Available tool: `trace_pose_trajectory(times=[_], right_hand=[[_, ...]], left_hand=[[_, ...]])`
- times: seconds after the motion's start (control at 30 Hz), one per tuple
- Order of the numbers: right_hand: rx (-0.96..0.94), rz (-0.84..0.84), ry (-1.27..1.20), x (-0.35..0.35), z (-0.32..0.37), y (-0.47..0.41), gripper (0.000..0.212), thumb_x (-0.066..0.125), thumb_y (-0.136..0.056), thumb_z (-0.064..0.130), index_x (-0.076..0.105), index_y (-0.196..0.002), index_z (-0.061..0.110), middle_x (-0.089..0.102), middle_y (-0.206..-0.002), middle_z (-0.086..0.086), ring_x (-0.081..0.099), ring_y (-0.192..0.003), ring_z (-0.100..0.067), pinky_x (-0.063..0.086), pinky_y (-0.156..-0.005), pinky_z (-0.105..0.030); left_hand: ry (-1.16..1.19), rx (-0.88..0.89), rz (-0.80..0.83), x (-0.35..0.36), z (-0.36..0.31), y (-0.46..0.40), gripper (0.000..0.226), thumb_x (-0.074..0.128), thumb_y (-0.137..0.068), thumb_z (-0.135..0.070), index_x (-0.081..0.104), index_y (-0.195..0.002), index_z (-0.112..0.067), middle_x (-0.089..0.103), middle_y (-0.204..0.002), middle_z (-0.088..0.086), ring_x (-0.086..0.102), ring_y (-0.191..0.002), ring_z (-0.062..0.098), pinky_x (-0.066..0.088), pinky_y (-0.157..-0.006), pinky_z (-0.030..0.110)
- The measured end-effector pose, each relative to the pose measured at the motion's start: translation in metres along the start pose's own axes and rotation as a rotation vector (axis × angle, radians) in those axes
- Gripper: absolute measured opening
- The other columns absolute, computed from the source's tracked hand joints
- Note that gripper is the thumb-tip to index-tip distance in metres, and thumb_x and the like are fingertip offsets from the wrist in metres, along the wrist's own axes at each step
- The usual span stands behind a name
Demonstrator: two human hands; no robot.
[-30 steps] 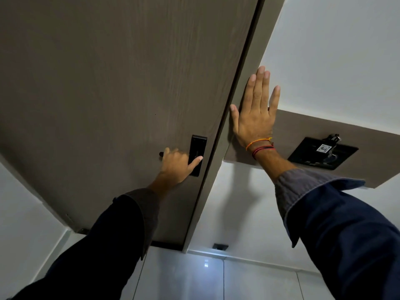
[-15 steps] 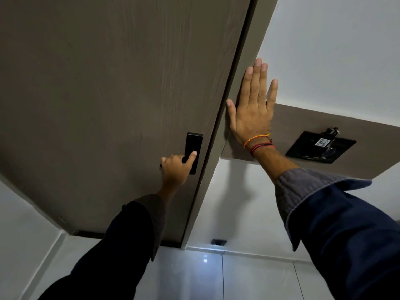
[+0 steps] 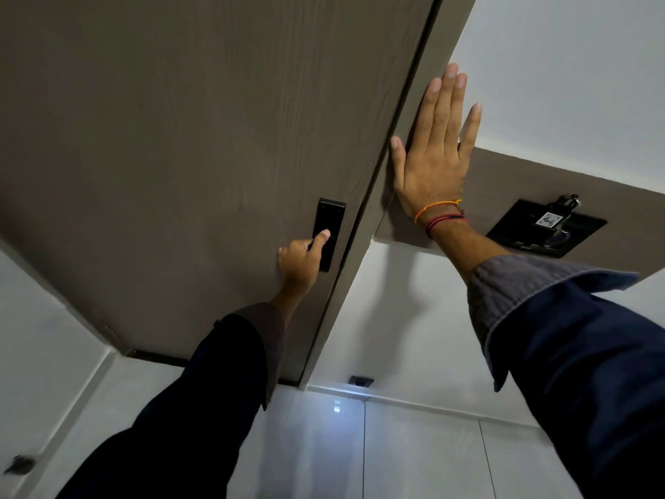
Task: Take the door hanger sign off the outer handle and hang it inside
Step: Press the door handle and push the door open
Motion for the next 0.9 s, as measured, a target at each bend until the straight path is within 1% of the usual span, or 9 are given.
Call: trace_pose_trajectory(times=[0.2,0.3,0.37,0.5,0.57,0.6,0.67,0.8,0.9], right_hand=[[-0.021,0.064,-0.018,-0.004,-0.002,0.001,0.074,0.025,-0.11,0.05,0.027,-0.162,-0.002,0.029,-0.168,-0.024,0.029,-0.158,-0.039,0.026,-0.126,-0.062],[-0.043,0.115,-0.038,-0.009,-0.004,0.003,0.073,0.024,-0.11,0.049,0.024,-0.163,-0.001,0.025,-0.17,-0.023,0.025,-0.159,-0.038,0.023,-0.127,-0.062],[-0.051,0.147,-0.045,-0.012,-0.004,0.005,0.072,0.024,-0.11,0.048,0.022,-0.164,0.001,0.022,-0.171,-0.022,0.022,-0.161,-0.037,0.021,-0.128,-0.061],[-0.052,0.19,-0.073,-0.02,-0.004,0.011,0.07,0.029,-0.109,0.041,0.018,-0.165,0.002,0.018,-0.173,-0.021,0.018,-0.162,-0.035,0.019,-0.129,-0.061],[-0.055,0.216,-0.083,-0.022,-0.005,0.015,0.071,0.032,-0.107,0.039,0.015,-0.166,0.003,0.015,-0.173,-0.02,0.016,-0.162,-0.035,0.018,-0.129,-0.061],[-0.055,0.228,-0.088,-0.022,-0.005,0.019,0.072,0.033,-0.107,0.039,0.014,-0.166,0.003,0.014,-0.174,-0.02,0.015,-0.162,-0.035,0.017,-0.129,-0.061],[-0.049,0.249,-0.099,-0.023,-0.004,0.023,0.074,0.035,-0.105,0.038,0.012,-0.166,0.002,0.012,-0.174,-0.021,0.013,-0.163,-0.035,0.016,-0.129,-0.062],[-0.045,0.303,-0.132,-0.026,-0.004,0.029,0.078,0.037,-0.104,0.039,0.01,-0.167,0.002,0.009,-0.174,-0.021,0.011,-0.163,-0.036,0.015,-0.13,-0.061],[-0.052,0.343,-0.17,-0.029,-0.006,0.032,0.079,0.036,-0.104,0.041,0.009,-0.167,0.002,0.006,-0.174,-0.021,0.008,-0.163,-0.037,0.013,-0.131,-0.06]], left_hand=[[0.031,0.001,0.071,-0.007,0.006,0.015,0.076,0.055,-0.101,-0.053,0.041,-0.059,0.008,0.04,-0.053,0.013,0.043,-0.056,0.029,0.052,-0.066,0.052],[-0.012,0.019,0.101,-0.013,0.006,0.024,0.074,0.051,-0.102,-0.057,0.039,-0.058,0.002,0.039,-0.054,0.01,0.041,-0.055,0.027,0.048,-0.062,0.05],[-0.034,0.021,0.119,-0.017,0.007,0.027,0.07,0.05,-0.101,-0.059,0.036,-0.056,-0.007,0.037,-0.054,0.007,0.038,-0.053,0.024,0.04,-0.058,0.043],[-0.086,0.03,0.142,-0.025,0.007,0.035,0.067,0.05,-0.101,-0.059,0.034,-0.057,-0.011,0.035,-0.054,0.004,0.037,-0.054,0.023,0.035,-0.062,0.036],[-0.186,0.072,0.151,-0.033,0.003,0.039,0.069,0.05,-0.101,-0.06,0.034,-0.054,-0.011,0.04,-0.051,0.003,0.043,-0.057,0.028,0.04,-0.07,0.04],[-0.256,0.097,0.168,-0.037,0.0,0.041,0.07,0.049,-0.101,-0.062,0.038,-0.053,-0.011,0.044,-0.051,0.004,0.049,-0.059,0.031,0.043,-0.08,0.042],[-0.409,0.156,0.196,-0.044,-0.007,0.043,0.07,0.046,-0.1,-0.064,0.046,-0.053,-0.012,0.052,-0.053,0.006,0.058,-0.064,0.032,0.041,-0.096,0.045],[-0.619,0.263,0.196,-0.059,-0.024,0.057,0.066,0.045,-0.1,-0.064,0.05,-0.053,-0.018,0.058,-0.057,0.006,0.058,-0.066,0.027,0.042,-0.097,0.045],[-0.84,0.361,0.192,-0.068,-0.034,0.067,0.067,0.043,-0.1,-0.065,0.063,-0.063,-0.013,0.064,-0.067,0.008,0.06,-0.076,0.026,0.042,-0.095,0.043]])
Point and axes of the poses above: each hand's wrist, its own y-axis away from the middle knuckle, its own x-axis out of the palm, z = x × y, the point moved 7 cm from there along -y, towards the middle knuckle
